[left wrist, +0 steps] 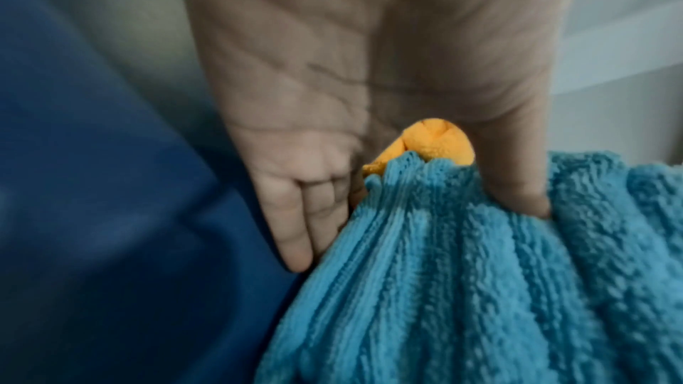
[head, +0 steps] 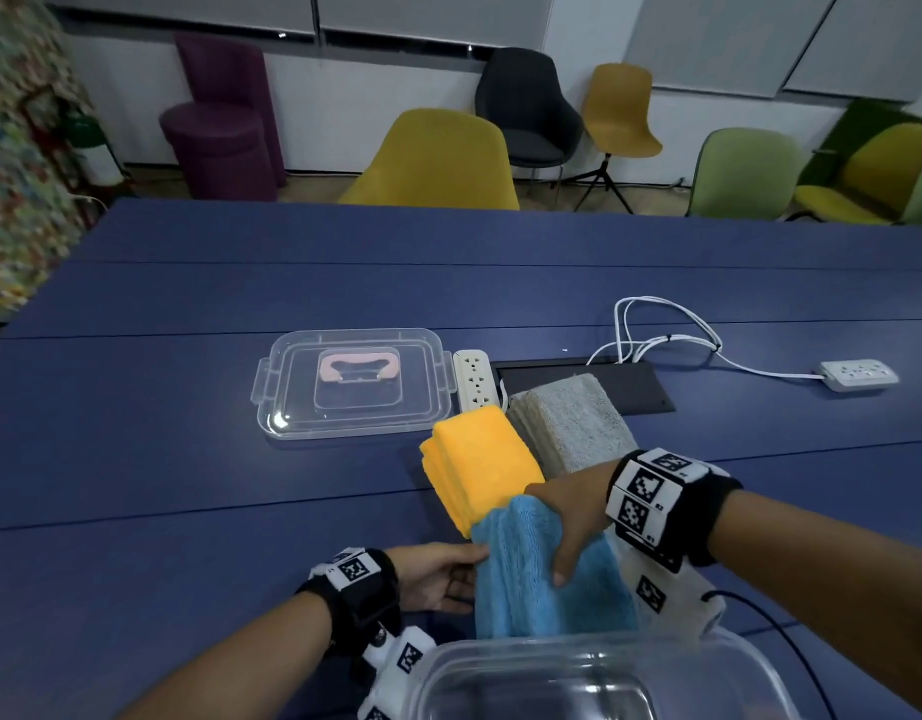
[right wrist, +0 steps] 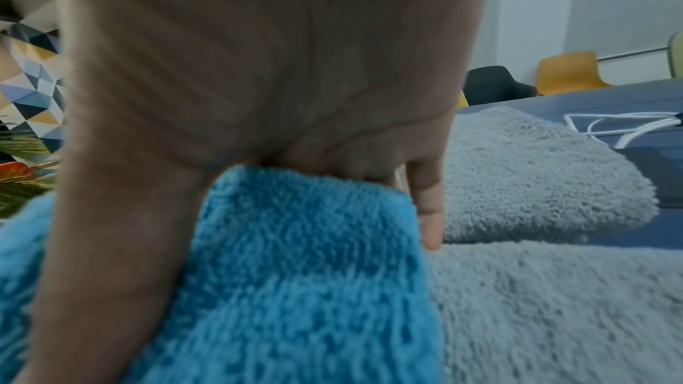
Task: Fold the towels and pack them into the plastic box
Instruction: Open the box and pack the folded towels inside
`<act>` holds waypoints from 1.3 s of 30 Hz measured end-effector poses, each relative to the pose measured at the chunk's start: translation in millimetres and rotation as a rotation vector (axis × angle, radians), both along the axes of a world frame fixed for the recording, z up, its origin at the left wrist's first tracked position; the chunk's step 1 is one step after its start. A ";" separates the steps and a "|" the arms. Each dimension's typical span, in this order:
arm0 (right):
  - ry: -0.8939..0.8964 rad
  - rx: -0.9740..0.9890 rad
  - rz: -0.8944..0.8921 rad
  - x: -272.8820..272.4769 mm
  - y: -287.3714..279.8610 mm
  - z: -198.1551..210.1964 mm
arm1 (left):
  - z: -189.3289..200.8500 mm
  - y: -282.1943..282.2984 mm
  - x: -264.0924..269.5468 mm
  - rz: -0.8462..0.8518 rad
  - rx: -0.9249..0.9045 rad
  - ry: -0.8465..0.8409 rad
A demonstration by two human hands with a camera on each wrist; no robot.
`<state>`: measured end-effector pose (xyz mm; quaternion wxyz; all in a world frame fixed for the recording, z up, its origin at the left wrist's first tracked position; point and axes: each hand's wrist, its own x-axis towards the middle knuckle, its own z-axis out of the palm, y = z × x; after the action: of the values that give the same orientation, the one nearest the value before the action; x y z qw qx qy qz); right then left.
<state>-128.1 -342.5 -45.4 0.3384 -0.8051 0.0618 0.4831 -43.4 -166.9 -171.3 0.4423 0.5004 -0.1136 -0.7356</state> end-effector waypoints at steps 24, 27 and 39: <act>-0.018 -0.201 0.173 5.8 -5.7 10.2 | 63.4 1.6 16.0 -0.056 -0.184 -0.211; 0.031 -0.052 0.096 6.2 -11.7 11.5 | 68.7 -4.2 11.5 -0.022 -0.190 -0.272; 0.048 0.112 0.100 9.5 -4.6 18.9 | 72.4 -20.5 8.5 -0.242 0.109 -0.697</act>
<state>-118.6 -347.1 -26.5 0.3568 -0.7751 0.0025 0.5215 -34.9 -187.4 -98.8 0.2594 0.7265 -0.2763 -0.5732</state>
